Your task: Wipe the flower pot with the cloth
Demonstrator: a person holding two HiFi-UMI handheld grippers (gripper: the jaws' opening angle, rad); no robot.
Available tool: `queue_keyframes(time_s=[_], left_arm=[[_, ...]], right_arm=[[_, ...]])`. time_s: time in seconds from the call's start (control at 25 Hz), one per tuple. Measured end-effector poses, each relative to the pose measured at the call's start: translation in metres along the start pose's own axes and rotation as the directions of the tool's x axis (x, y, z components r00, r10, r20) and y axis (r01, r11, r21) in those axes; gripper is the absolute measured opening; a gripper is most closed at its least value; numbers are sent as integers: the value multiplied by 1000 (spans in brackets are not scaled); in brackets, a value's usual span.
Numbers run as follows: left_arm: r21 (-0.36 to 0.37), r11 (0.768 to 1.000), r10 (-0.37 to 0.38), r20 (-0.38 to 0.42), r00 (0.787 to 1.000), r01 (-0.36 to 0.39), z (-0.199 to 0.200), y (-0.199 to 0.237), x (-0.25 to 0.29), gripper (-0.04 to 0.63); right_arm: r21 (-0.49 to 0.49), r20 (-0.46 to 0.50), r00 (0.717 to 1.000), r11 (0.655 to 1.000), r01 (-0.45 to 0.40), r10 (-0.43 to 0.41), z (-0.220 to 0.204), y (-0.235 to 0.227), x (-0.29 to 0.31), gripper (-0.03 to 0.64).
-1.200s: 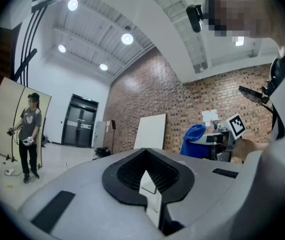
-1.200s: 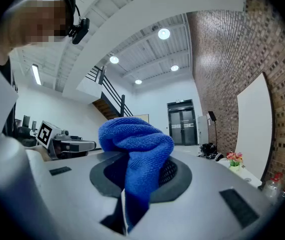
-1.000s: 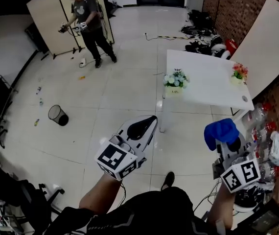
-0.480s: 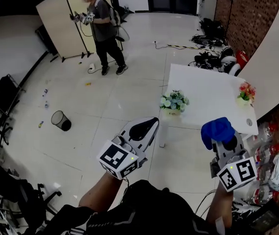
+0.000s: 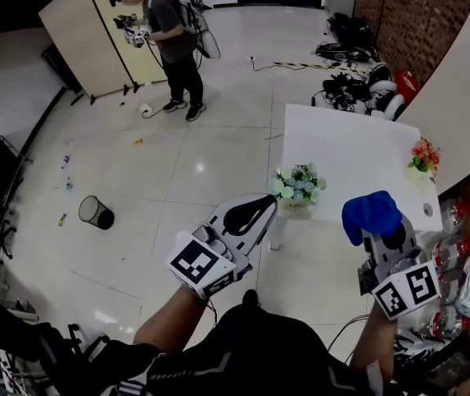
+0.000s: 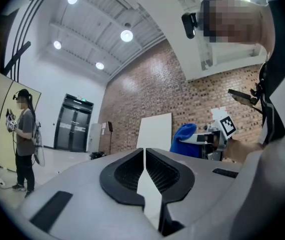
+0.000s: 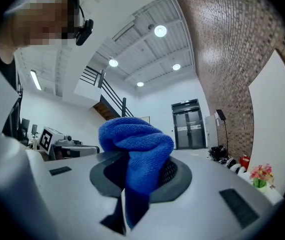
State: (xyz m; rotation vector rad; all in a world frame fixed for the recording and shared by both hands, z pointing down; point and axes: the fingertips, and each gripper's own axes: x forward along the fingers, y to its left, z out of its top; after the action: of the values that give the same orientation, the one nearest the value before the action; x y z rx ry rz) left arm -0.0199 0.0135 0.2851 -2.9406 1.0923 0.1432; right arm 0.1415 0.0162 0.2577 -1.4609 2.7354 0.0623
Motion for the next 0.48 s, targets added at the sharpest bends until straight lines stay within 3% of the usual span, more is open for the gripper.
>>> queue_keyframes(time_s=[0.32,0.48], left_arm=[[21,998,-64,-29,998,64,-17,48,38,9],[7,999,-50,-24,998,50,-19,64,62,9]], right_arm=[[20,-11,999,999,31,-31,-7,-22,55,71],[21,-16,1000,1000,10,-10,-10,-43,76,71]])
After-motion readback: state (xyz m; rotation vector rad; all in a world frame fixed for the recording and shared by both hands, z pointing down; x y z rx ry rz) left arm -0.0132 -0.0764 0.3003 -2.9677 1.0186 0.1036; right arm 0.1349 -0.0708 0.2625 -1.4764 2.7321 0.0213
